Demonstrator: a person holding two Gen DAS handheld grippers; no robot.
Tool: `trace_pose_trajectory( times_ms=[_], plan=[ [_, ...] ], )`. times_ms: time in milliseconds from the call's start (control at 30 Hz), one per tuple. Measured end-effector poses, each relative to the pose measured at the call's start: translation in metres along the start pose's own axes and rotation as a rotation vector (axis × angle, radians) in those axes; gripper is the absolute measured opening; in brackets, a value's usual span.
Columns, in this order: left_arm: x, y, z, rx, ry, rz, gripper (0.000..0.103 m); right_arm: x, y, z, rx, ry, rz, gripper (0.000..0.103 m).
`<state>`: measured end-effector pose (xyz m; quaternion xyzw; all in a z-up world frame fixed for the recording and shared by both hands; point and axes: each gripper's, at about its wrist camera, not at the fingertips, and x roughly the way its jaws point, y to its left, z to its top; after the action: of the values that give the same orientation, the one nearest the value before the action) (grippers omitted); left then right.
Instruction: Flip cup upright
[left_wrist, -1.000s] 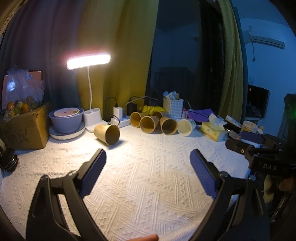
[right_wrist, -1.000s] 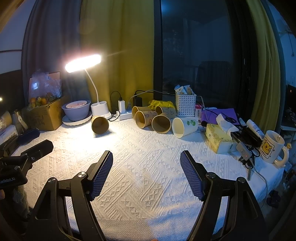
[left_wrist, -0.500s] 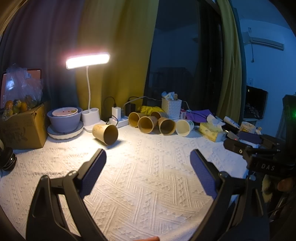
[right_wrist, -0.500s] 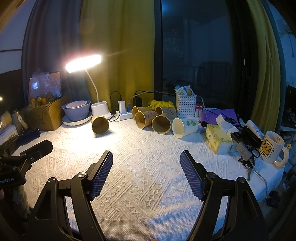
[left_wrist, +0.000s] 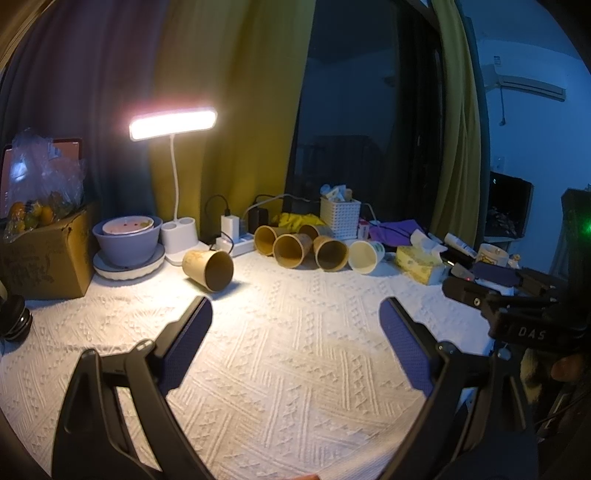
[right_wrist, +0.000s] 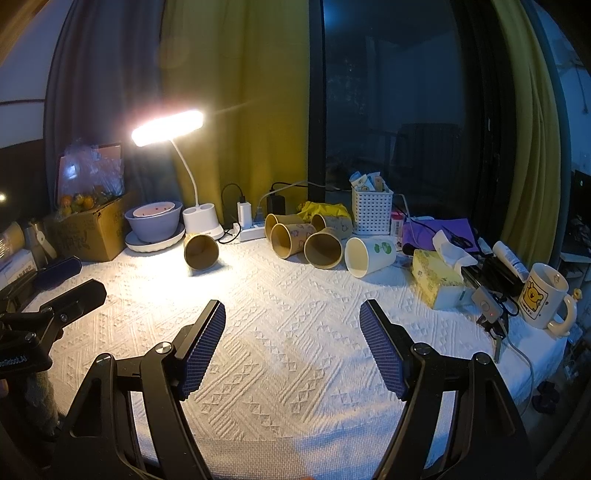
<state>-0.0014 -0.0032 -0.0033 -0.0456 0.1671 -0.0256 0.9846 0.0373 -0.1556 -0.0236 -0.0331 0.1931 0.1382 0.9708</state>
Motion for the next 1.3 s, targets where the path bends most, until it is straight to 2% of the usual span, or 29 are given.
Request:
trace_pose_trajectory(
  times_ms=[567,767,1033,1300],
  plan=[
    [0.000,0.001,0.005,-0.010,0.000,-0.010,0.093,0.000,0.000,0.003,0.005,-0.008,-0.001,0.078],
    [0.010,0.001,0.008,-0.007,0.035,-0.037,0.093,0.009,-0.005,0.002,0.006,0.006,0.004,0.078],
    [0.057,0.002,0.023,0.061,0.143,-0.057,0.093,0.054,-0.030,0.006,0.052,0.076,0.013,0.078],
    [0.143,0.005,0.044,0.138,0.252,-0.092,0.093,0.116,-0.065,0.018,0.136,0.128,0.021,0.078]
  ],
)
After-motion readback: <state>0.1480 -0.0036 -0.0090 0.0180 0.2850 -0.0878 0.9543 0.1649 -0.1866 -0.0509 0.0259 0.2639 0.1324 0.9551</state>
